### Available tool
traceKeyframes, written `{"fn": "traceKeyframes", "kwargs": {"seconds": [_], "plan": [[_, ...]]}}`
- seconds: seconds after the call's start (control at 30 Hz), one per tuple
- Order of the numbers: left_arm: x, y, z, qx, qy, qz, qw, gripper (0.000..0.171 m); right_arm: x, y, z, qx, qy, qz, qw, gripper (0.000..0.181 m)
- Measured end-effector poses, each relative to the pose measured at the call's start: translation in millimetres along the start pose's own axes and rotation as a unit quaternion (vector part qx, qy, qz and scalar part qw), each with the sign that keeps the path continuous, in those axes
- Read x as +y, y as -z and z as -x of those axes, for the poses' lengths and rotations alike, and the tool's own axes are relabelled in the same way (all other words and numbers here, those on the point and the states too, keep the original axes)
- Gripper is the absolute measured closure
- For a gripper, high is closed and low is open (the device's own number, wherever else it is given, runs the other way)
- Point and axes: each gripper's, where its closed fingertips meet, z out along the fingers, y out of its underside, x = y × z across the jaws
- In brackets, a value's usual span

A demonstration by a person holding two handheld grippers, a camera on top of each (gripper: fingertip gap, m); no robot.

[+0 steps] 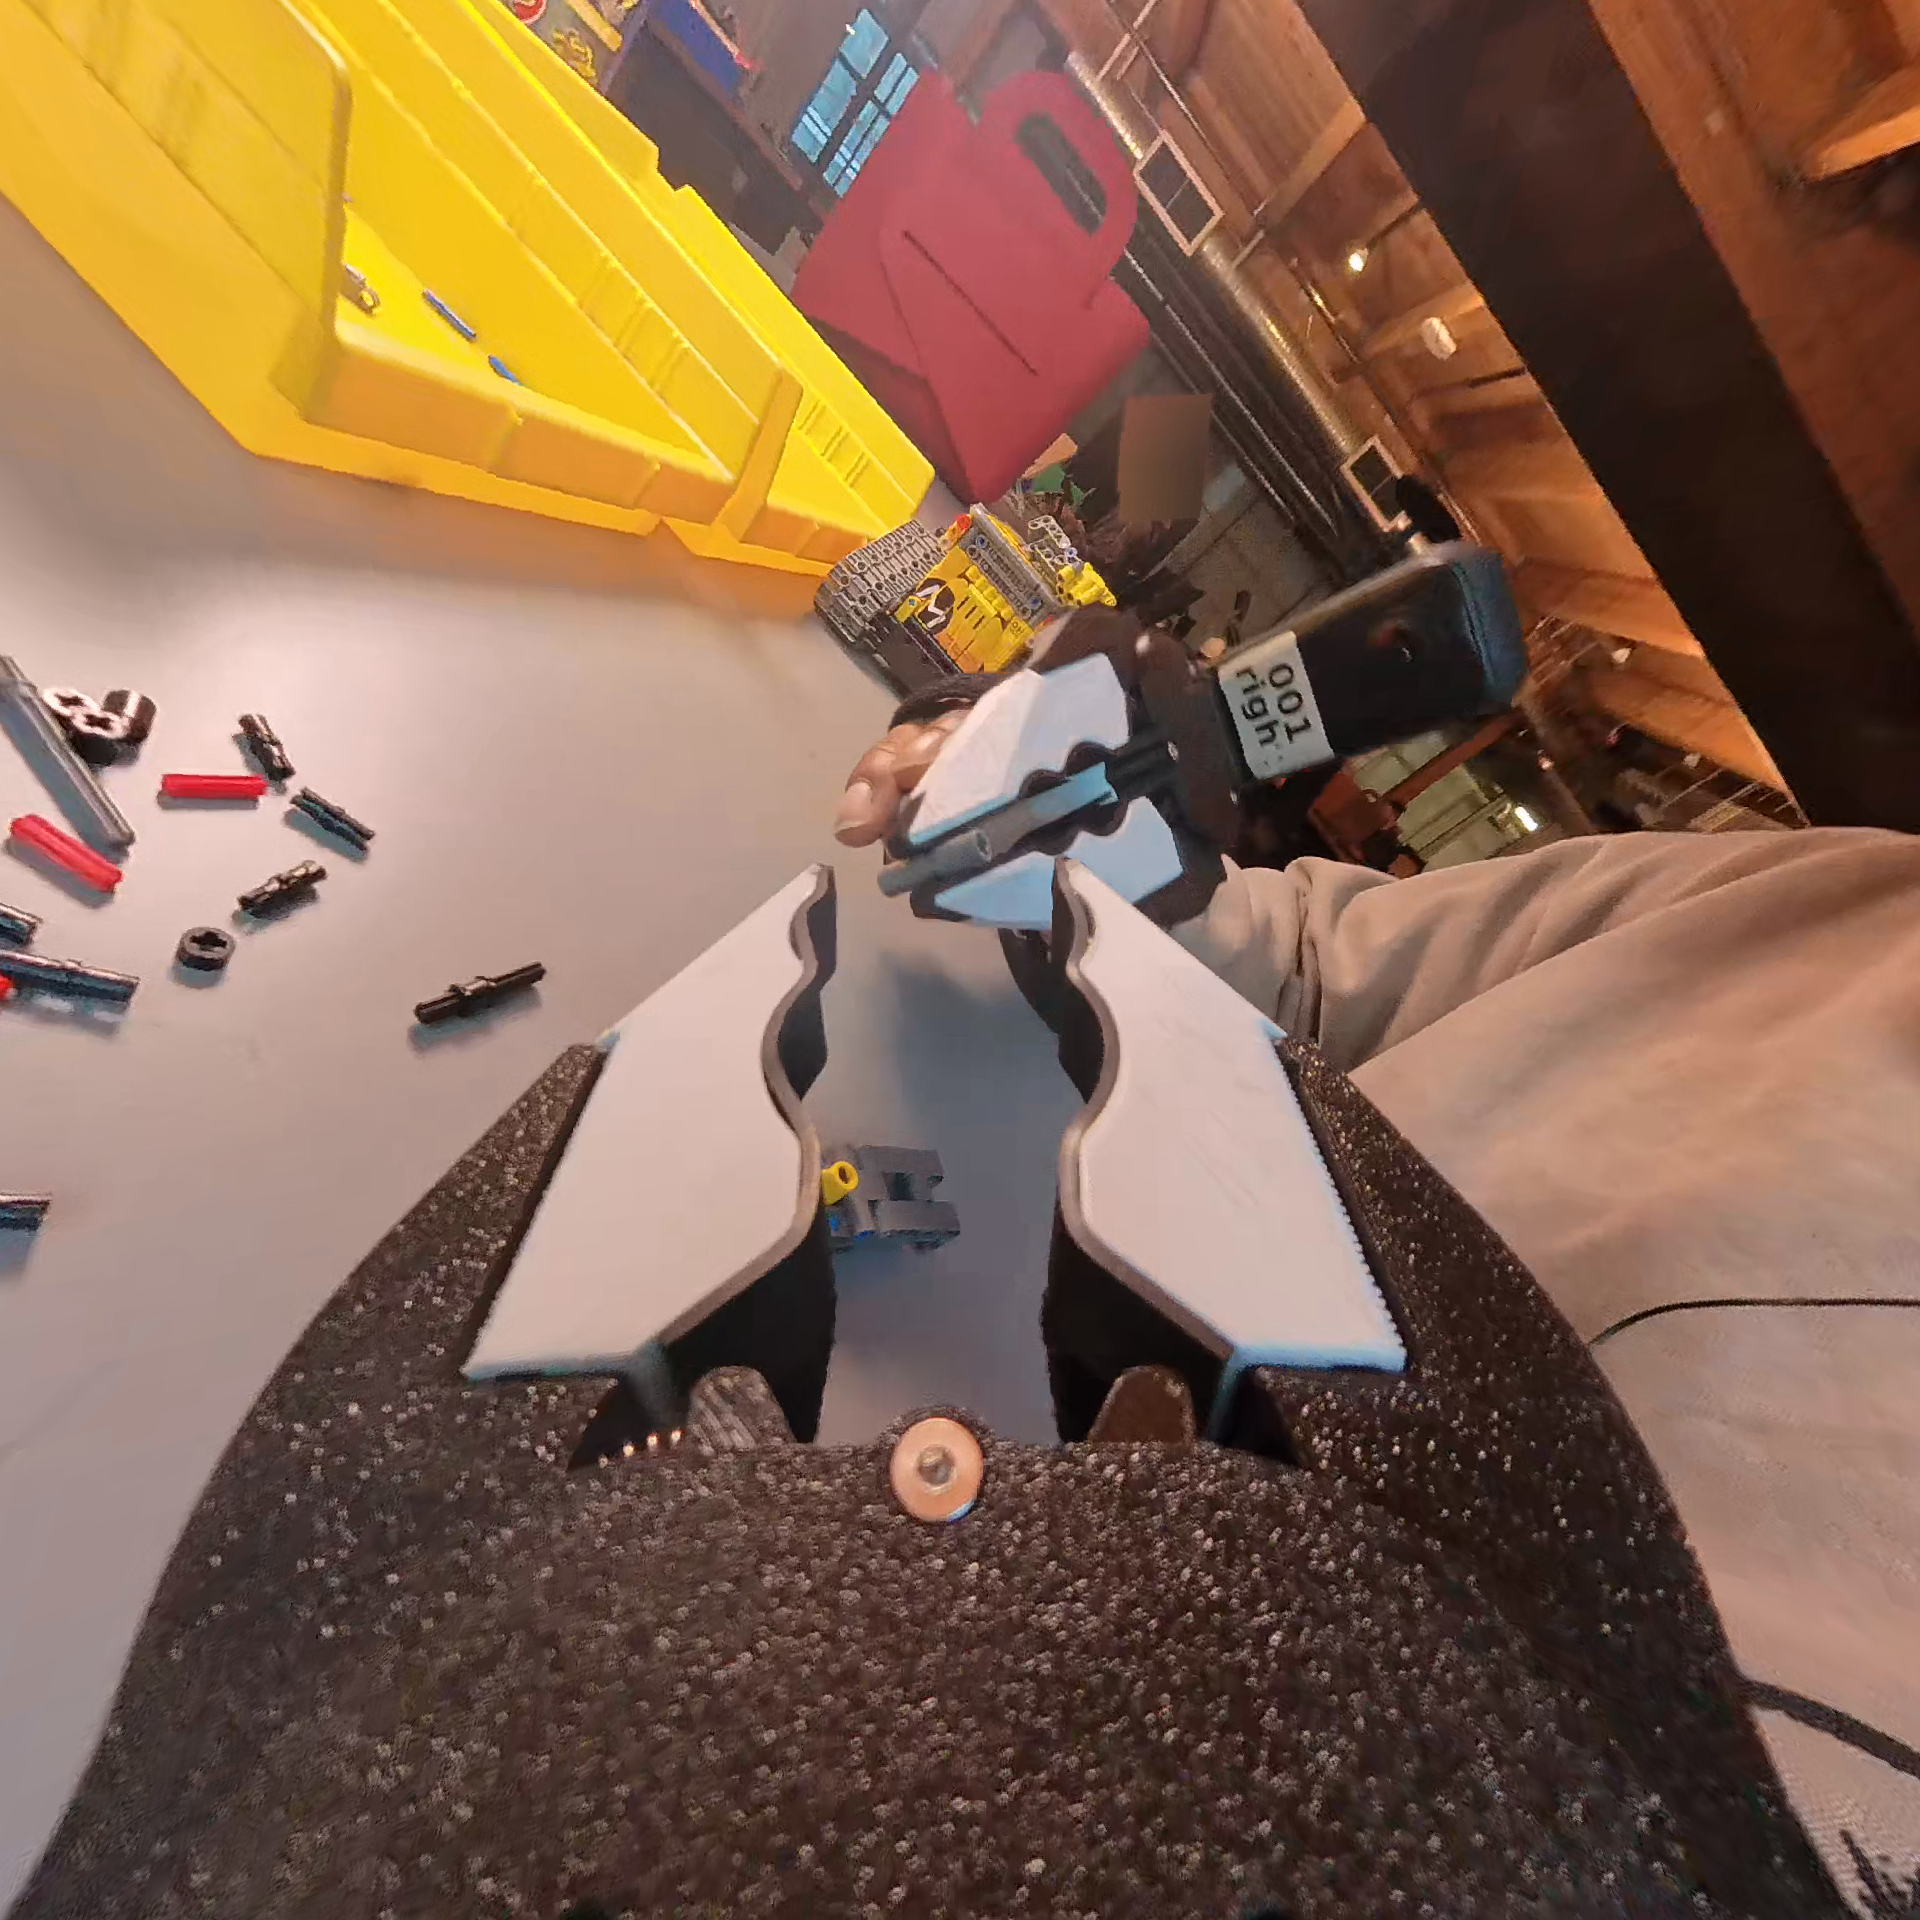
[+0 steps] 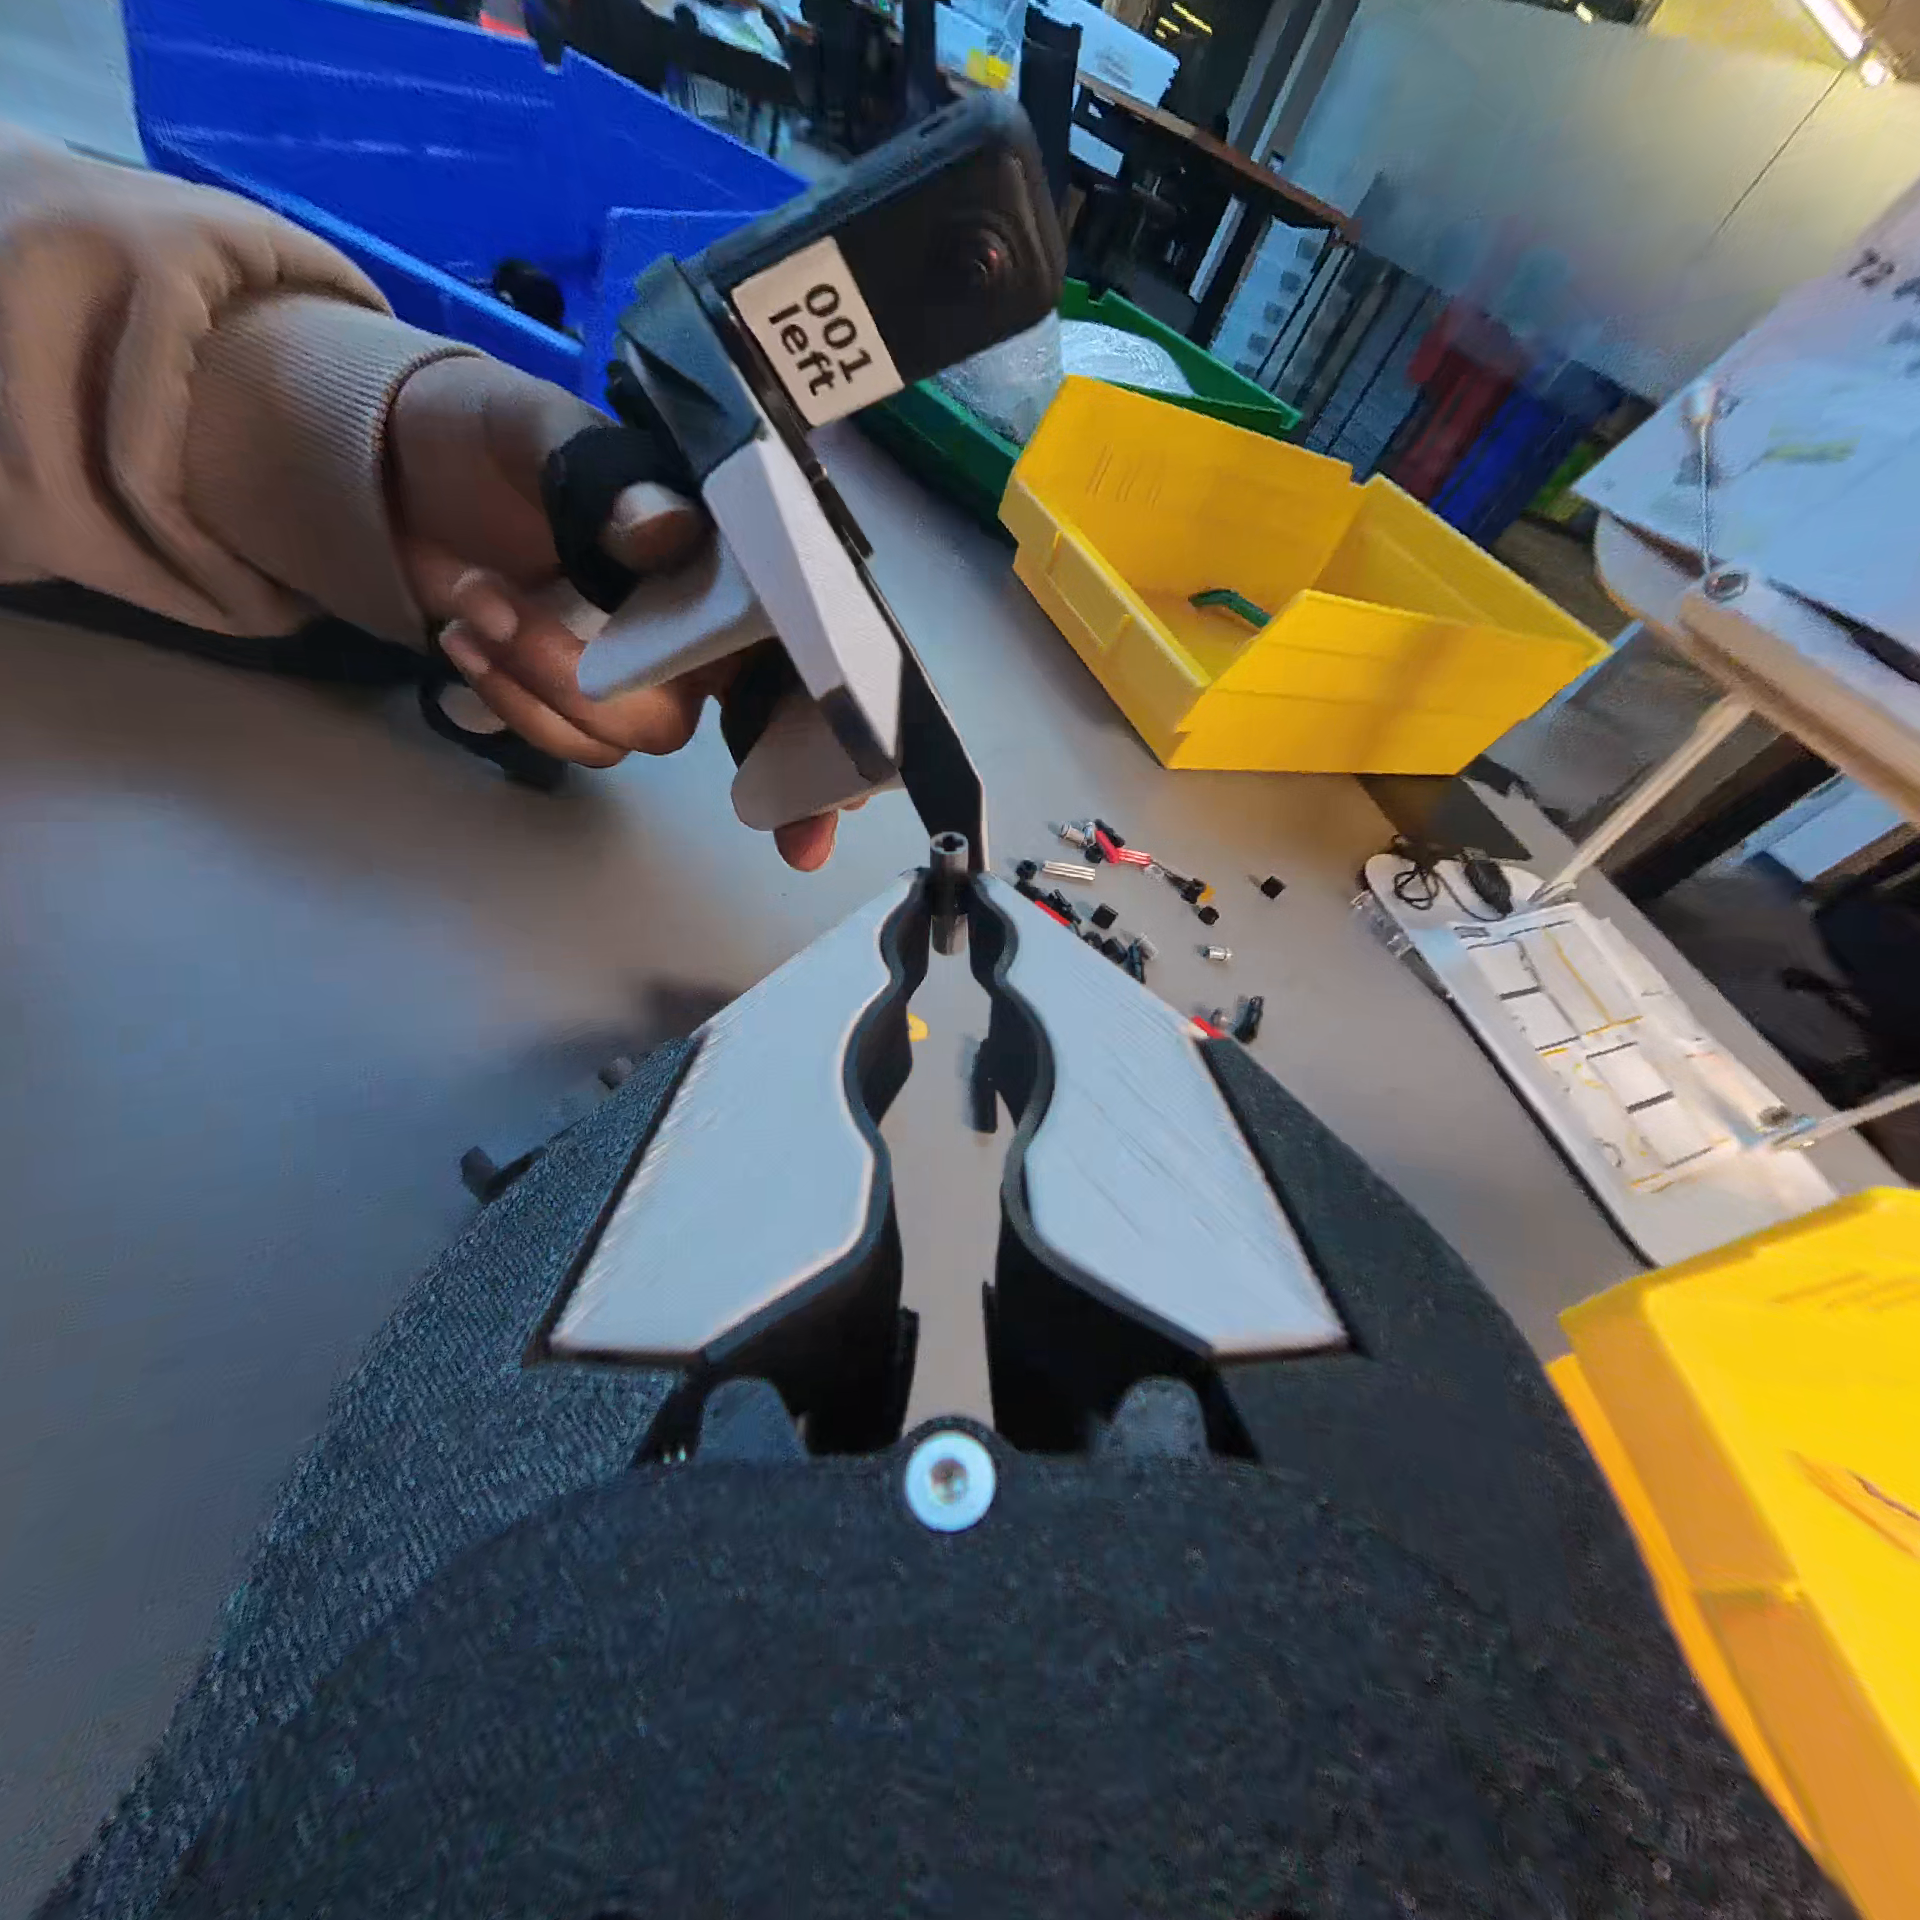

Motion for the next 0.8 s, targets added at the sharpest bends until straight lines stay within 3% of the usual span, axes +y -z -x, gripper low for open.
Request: {"fn": "traceKeyframes", "kwargs": {"seconds": [0.2, 0.4, 0.53, 0.67, 0.8], "plan": [[5, -3, -8, 0.041, 0.035, 0.008, 0.999, 0.148, -9, -3, 7, 0.029, 0.09, 0.01, 0.995, 0.176], [-5, 6, -47, 0.19, 0.086, -0.018, 0.978, 0.149, -37, 13, 18, -0.023, 0.036, -0.081, 0.996, 0.172], [-10, 10, -62, 0.248, 0.107, -0.031, 0.962, 0.148, -52, 22, 25, -0.061, -0.003, -0.124, 0.99, 0.164], [-9, 7, -66, 0.261, 0.115, -0.03, 0.958, 0.148, -59, 25, 26, -0.055, 0.005, -0.133, 0.99, 0.164], [-7, 4, -62, 0.249, 0.118, -0.026, 0.961, 0.148, -58, 25, 21, -0.043, 0.014, -0.121, 0.992, 0.177]]}}
